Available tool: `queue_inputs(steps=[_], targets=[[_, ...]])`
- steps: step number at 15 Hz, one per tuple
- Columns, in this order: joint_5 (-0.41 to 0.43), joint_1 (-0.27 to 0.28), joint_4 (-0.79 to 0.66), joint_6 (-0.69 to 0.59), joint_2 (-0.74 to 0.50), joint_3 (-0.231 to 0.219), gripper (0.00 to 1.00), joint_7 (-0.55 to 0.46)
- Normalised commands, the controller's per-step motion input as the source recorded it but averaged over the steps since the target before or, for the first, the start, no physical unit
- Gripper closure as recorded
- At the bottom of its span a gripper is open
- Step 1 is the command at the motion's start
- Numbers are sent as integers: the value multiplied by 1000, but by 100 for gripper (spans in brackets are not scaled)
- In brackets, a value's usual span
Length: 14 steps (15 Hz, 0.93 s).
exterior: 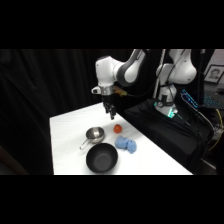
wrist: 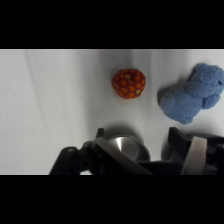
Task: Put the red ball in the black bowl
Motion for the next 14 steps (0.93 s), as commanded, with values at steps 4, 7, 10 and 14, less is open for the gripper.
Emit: queue_inputs(steps=[4, 7, 10, 14], targets=[[146, -44, -94, 341, 137, 9, 0, -34], [143, -42, -129, 261, 39, 47, 0, -37], [191, -66, -143, 274, 12, 83, 0, -92], [231, -93, -149, 298, 29, 121, 0, -148]])
